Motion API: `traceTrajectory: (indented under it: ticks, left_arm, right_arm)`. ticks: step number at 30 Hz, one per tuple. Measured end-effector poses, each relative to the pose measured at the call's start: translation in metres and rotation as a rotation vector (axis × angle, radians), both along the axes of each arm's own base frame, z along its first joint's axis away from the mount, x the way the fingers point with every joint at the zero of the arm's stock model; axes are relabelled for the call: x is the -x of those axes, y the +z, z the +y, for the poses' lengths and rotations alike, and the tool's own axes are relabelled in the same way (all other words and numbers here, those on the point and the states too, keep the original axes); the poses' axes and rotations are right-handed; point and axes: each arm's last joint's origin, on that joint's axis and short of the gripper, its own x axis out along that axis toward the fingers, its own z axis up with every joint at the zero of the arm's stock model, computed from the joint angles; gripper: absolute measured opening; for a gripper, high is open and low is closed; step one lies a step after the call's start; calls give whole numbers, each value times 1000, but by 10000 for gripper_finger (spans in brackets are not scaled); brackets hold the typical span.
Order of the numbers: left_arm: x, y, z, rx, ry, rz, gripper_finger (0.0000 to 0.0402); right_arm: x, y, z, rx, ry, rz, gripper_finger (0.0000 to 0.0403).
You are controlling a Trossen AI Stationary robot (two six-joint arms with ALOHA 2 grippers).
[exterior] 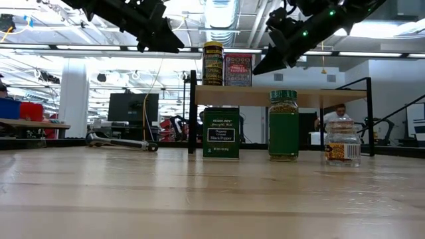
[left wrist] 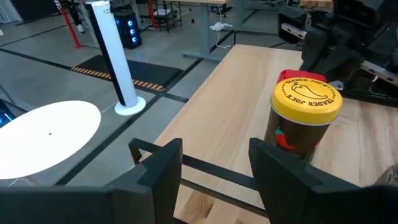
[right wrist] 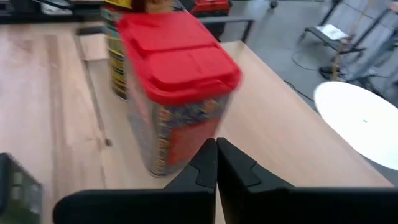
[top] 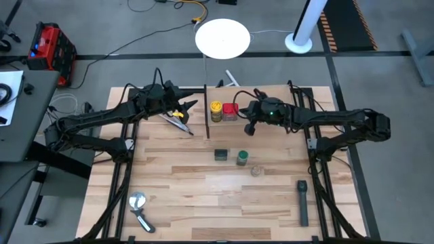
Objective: Shelf spices
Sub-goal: Put the red seasoning can on the shelf, then put the black seasoning can on the shelf
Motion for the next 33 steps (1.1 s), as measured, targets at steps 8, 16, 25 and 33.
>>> traceTrajectory:
  ticks: [8, 16, 25, 33]
  left_arm:
    - [0, 0, -3, 7, -102, 2, 175]
    - [3, 0, -24, 31, -478, 37, 175]
    - [-9, -21, -64, 25, -695, 228, 175]
    - [-14, -24, -95, -29, -668, 282, 175]
  right_arm:
    - [10, 6, 1, 25, -55, 28, 8]
    - [33, 17, 31, -58, 14, 68, 8]
    - [32, 15, 88, -155, 243, 83, 12]
    - [29, 7, 118, -199, 334, 121, 80]
